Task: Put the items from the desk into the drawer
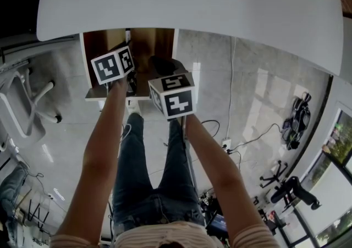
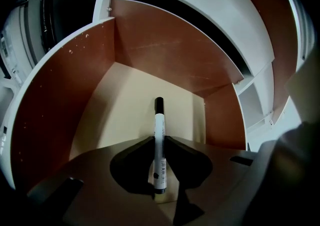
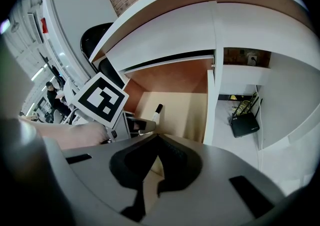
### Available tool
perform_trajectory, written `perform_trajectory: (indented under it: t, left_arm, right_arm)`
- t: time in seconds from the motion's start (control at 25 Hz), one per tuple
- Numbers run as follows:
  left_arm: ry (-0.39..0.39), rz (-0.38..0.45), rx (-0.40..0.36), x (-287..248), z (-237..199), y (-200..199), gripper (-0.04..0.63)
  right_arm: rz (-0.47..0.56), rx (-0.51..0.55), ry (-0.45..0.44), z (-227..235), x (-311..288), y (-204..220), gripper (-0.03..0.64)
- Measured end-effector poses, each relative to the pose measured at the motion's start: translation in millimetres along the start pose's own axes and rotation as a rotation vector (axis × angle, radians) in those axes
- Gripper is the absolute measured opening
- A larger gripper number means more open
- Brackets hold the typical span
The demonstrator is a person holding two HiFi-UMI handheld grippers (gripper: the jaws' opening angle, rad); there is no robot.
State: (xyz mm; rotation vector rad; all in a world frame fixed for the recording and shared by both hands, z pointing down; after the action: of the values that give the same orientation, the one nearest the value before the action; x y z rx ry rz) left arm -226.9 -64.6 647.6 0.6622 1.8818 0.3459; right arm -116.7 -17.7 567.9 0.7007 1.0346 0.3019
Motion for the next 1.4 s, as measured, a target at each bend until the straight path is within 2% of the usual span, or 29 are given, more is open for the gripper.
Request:
perform_trajectory:
  t: [0.56,1.4]
  left_arm:
    - [-0.015,-0.065,-0.022,-12.9,-11.1,9.0,0.074]
    - [-0.031,-0.095,-0.153,-15.5,-4.0,11.6,0.084]
  right_arm:
    - [-0.014,0.006,0.002,0.5,-1.7,3.6,0.017]
    - [-0.015,0.006,0.004,-1.5,-1.3,3.3,0.017]
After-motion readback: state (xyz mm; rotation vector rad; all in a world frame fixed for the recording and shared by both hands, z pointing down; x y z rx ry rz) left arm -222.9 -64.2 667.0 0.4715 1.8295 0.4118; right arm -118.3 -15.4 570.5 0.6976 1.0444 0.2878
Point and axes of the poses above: the fingertips, and each gripper's own axes: x backward along the fingers, z to its right, y out of its underside, the point moved 4 cm from there along x, backward along the fingers, and after that the axes turned 10 degrees about z, right-handed, at the moved point
